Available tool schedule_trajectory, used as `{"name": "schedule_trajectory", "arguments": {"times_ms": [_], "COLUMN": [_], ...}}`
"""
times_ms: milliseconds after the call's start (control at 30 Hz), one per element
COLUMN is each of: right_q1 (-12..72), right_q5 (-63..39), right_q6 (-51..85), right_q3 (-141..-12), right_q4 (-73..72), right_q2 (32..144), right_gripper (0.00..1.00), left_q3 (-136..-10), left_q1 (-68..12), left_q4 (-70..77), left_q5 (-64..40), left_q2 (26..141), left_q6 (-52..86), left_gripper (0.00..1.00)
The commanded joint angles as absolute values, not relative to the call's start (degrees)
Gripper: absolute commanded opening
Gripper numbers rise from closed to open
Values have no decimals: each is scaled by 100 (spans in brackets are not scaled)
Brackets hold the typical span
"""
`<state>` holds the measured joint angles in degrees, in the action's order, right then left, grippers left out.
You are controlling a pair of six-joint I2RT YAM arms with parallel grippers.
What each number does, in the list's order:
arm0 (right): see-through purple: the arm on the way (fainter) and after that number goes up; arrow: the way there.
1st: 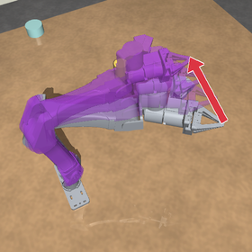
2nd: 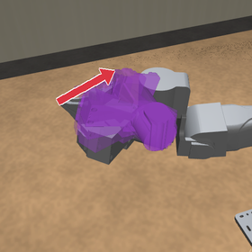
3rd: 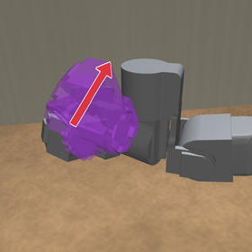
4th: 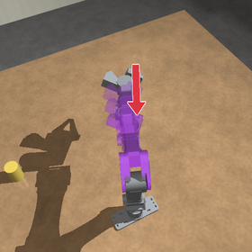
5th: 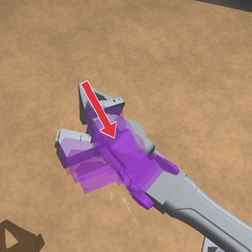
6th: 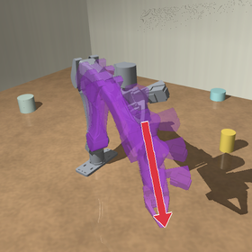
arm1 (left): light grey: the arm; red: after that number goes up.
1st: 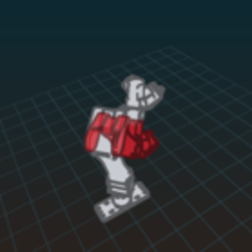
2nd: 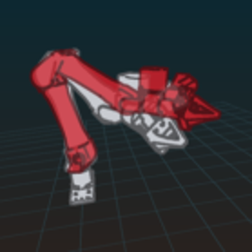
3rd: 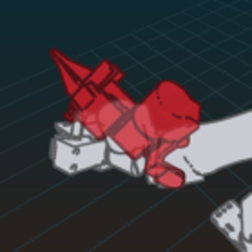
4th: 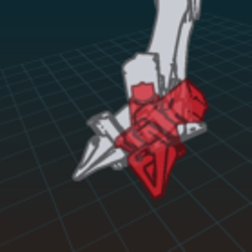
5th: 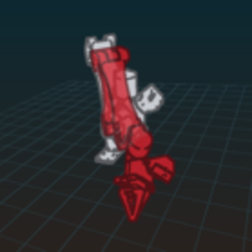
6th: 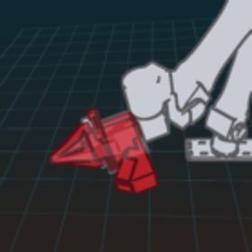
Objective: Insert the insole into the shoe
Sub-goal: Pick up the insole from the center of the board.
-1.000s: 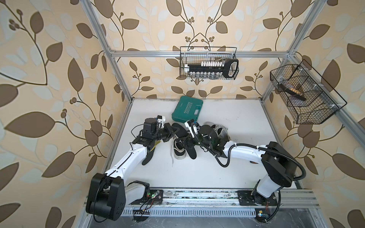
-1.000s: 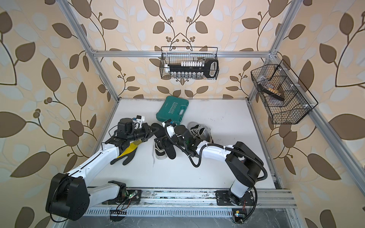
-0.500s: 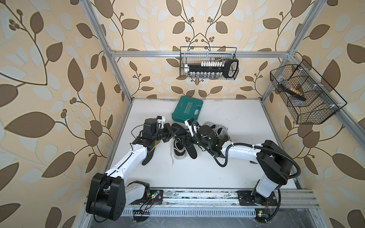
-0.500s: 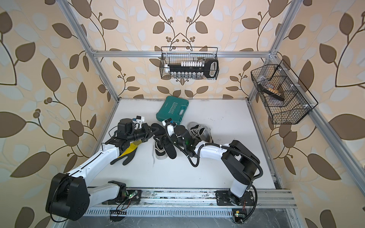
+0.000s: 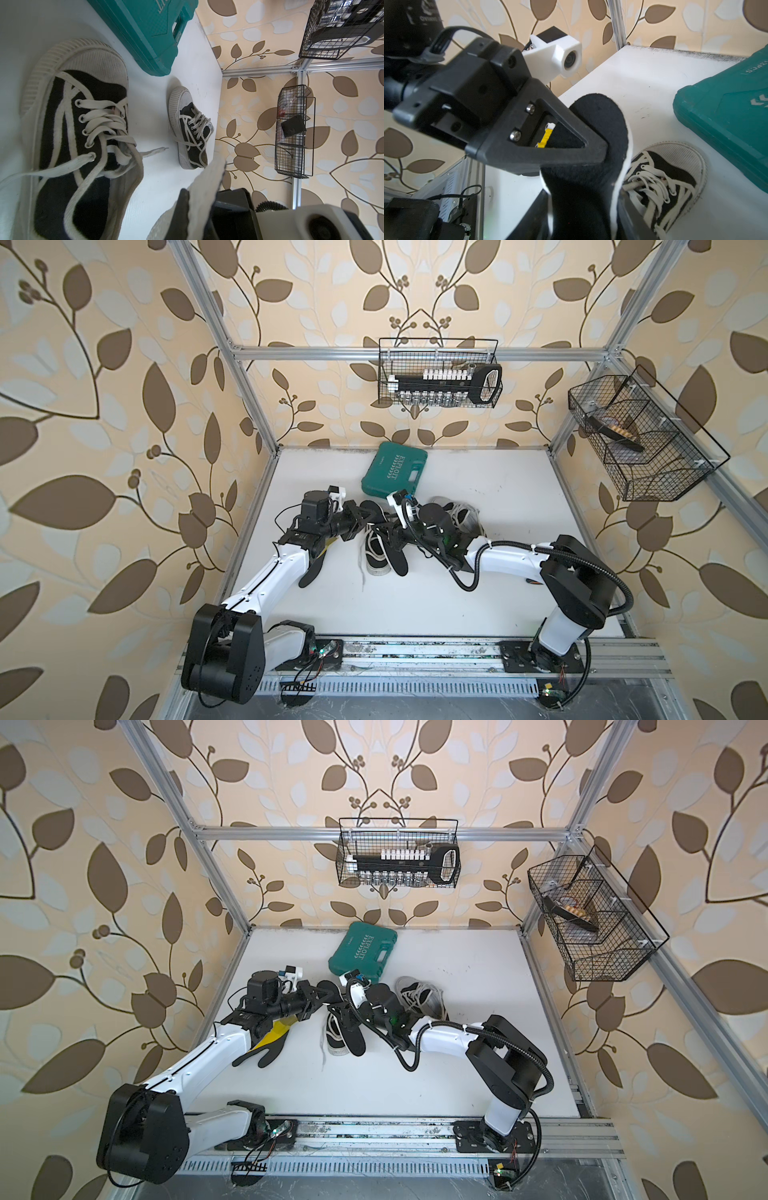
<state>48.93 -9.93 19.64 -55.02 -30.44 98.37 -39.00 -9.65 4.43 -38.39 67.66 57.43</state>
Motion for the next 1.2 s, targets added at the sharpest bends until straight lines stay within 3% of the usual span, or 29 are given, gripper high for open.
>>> {"name": "schedule_trajectory", "arguments": {"times_ms": [0,33,133,200,733,967,1167], "right_q1": [4826,4830,4842,4842,4788,4885,4876], "right_q5": [-1120,-1134,-1192,-1098,-1366,-1203,-1125], "right_q6": [1817,1832,1828,1837,2114,2081,2082], "right_q3": [-5574,-5585,-5616,-5586,-5741,-5851,-5766], "right_q4": [-2795,-2763,-2699,-2702,-3172,-2759,-2968], "right_q2": [9789,9798,9853,9874,10303,10216,10305], "right_gripper": [45,47,76,82,83,93,90], "left_q3": [-3872,-3863,-3876,-3869,-3780,-3754,-3763], "left_q1": [-910,-907,-912,-901,-853,-819,-809], "left_q4": [674,685,702,721,773,780,756], "left_q5": [-3968,-3973,-3975,-3973,-4008,-4008,-4034], "left_q2": [6579,6583,6575,6541,6495,6537,6496], "left_q6": [5782,5791,5831,5871,5992,5968,5964], "left_gripper": [0,0,0,0,0,0,0]}}
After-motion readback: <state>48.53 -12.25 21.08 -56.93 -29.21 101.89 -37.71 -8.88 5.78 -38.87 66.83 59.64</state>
